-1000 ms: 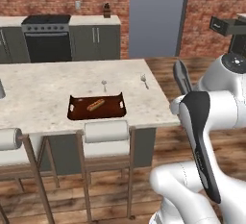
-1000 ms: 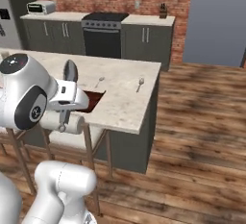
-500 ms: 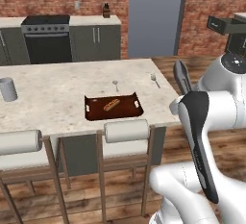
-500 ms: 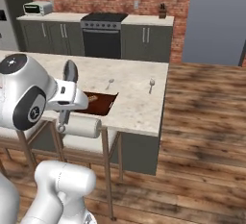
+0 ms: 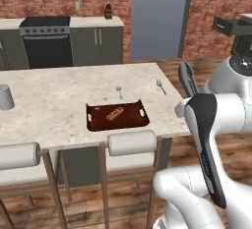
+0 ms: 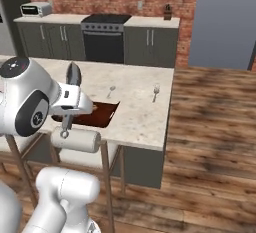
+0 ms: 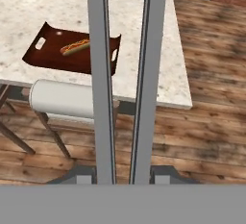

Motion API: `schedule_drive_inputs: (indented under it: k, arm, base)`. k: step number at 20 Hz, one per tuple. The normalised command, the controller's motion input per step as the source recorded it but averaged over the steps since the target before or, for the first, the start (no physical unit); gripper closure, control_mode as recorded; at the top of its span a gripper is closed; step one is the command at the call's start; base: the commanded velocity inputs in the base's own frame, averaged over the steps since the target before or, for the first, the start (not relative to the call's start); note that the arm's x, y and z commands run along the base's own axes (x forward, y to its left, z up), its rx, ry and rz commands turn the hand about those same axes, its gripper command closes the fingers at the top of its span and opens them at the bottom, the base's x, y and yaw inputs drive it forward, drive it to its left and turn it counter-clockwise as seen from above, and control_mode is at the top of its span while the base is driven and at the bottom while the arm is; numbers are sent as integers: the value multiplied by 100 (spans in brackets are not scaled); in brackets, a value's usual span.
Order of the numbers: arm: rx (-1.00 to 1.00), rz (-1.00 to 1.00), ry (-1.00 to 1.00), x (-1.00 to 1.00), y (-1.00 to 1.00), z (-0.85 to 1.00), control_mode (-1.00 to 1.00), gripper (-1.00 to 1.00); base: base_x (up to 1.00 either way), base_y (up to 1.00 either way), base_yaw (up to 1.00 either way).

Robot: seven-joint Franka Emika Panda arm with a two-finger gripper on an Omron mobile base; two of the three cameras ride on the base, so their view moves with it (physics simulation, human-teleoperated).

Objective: Take the tongs from the drawer on the left and place them on the dining counter next to the tray containing the hot dog.

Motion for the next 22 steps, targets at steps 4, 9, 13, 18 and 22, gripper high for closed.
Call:
schedule_drive_inputs:
  k: [4, 9, 13, 18, 22]
  arm:
    - [0, 0, 0, 0, 0, 0, 100, 100]
    - [0, 0, 0, 0, 0, 0, 100, 100]
    - [0, 0, 0, 0, 0, 0, 100, 100]
    - [0, 0, 0, 0, 0, 0, 100, 100]
    - [0, 0, 0, 0, 0, 0, 100, 100]
  base:
    - [58, 0, -2]
    - [50, 0, -1]
    - [44, 0, -3]
    - [48, 0, -5]
    - [52, 0, -7]
